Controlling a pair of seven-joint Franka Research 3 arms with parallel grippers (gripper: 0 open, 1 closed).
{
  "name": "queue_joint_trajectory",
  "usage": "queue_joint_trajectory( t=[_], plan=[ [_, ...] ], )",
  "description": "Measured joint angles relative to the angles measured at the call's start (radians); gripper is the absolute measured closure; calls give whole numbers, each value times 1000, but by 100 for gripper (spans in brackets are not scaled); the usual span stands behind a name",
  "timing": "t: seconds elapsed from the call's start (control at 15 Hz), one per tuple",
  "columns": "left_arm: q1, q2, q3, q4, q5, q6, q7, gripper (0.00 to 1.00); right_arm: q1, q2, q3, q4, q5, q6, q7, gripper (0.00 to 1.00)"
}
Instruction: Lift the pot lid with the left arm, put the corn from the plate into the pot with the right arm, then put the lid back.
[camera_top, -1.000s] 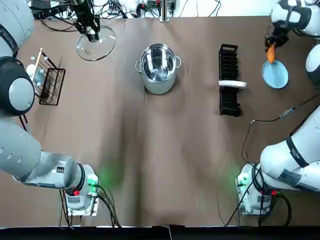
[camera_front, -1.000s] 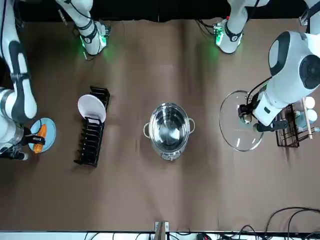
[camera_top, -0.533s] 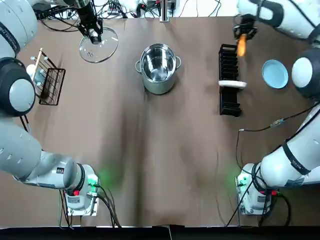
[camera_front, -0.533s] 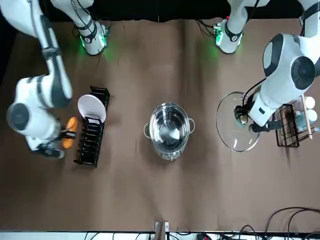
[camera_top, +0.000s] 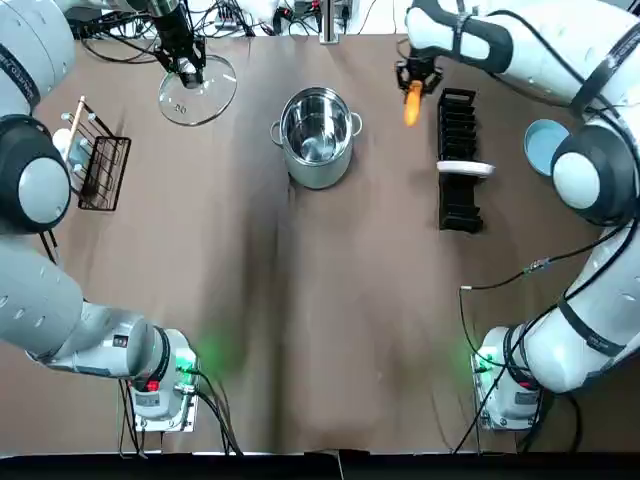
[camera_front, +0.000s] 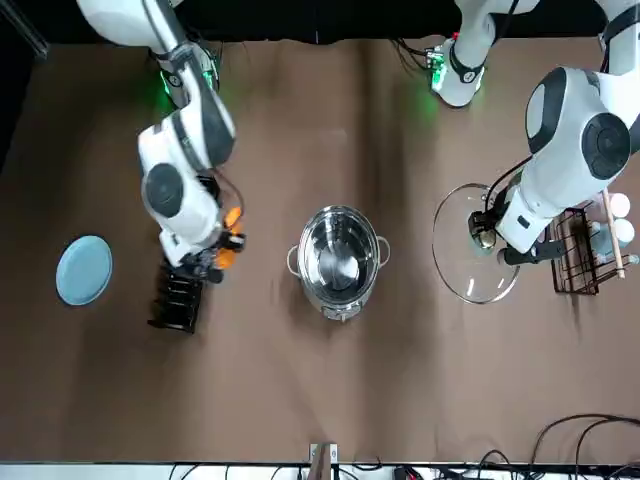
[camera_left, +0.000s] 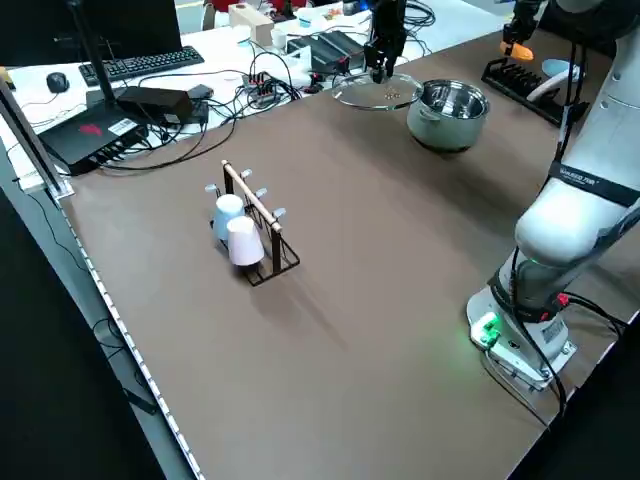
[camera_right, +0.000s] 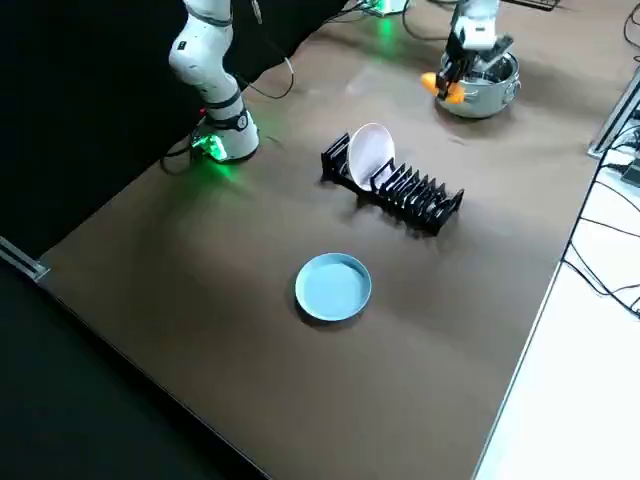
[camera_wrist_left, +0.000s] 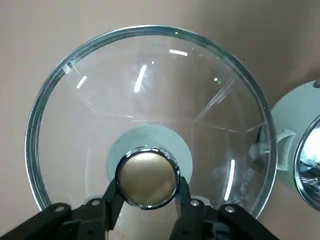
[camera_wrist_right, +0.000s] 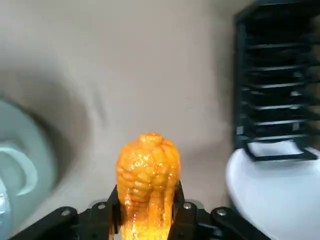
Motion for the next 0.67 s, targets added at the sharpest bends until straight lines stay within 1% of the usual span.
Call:
queue_joint_trajectory(
  t=[0.2,0.33,0.4,0.53,0.67],
  plan=[
    [-3,0,0,-1,0,0,0,53,103,93,0,139,4,5,127,60],
    [-8,0,0,-2,0,0,-5,53,164,161,0,215,9,40,186,60],
    [-10,0,0,-2,0,0,-8,53,190,190,0,240,29,79,203,60],
    [-16,0,0,-3,0,0,-10,53,232,241,0,265,84,198,231,60],
    [-19,0,0,-3,0,0,-11,53,269,294,0,289,99,287,270,60]
  ],
)
